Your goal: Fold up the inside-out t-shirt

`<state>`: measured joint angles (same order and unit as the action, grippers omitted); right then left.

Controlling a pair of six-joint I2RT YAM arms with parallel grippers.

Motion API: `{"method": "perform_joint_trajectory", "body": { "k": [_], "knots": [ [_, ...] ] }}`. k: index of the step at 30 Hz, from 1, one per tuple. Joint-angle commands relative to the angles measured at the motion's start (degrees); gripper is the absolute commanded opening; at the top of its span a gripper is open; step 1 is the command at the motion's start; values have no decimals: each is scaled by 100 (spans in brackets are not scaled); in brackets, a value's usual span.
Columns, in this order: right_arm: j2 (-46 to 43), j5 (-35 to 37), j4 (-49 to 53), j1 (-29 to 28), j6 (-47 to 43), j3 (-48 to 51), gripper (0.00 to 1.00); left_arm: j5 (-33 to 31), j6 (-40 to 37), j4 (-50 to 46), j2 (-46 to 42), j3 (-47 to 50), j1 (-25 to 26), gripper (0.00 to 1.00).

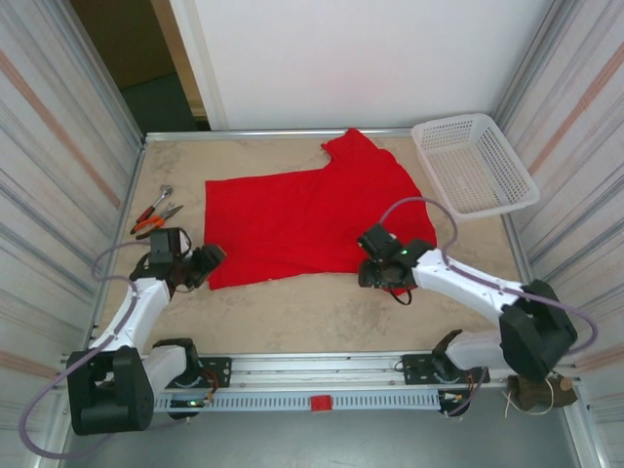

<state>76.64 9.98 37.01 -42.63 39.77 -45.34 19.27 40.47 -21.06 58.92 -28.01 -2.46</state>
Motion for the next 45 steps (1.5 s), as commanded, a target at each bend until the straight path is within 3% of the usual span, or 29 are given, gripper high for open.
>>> {"method": "perform_joint_trajectory", "body": {
  "k": [1, 9, 13, 15, 18, 19, 23, 29, 34, 45],
  "knots": [
    [348, 728, 142, -316, 135, -358, 56, -451, 334, -30, -126, 182, 157, 56],
    [697, 1146, 260, -430, 278, -439, 54, -824, 321, 140, 396, 218, 411, 55],
    [806, 1278, 271, -423, 268, -423, 48, -895, 330, 289, 636, 218, 430, 53],
    [853, 1378, 271, -413, 234, -429, 37, -922, 337, 325, 726, 204, 430, 51],
    [827, 1466, 353, -354, 152, -466, 6, -904, 360, 448, 859, 192, 430, 42],
    [750, 1497, 390, -332, 119, -467, 0, -911, 372, 490, 918, 182, 430, 36],
    [112, 1492, 760, -167, -58, -492, 0, -913, 322, 559, 1175, 66, 415, 0],
    [-1095, 1013, 1494, 697, -567, -648, 0, -927, 241, 470, 1143, -92, 202, 0],
    [-1548, 777, 2083, 1431, -988, -974, 0, -1012, 120, 177, 809, -221, -94, 0],
    [-1211, 558, 1789, 2545, -1425, -1444, 0, -1048, -168, -284, 261, -373, -656, 0]
  ]
}}
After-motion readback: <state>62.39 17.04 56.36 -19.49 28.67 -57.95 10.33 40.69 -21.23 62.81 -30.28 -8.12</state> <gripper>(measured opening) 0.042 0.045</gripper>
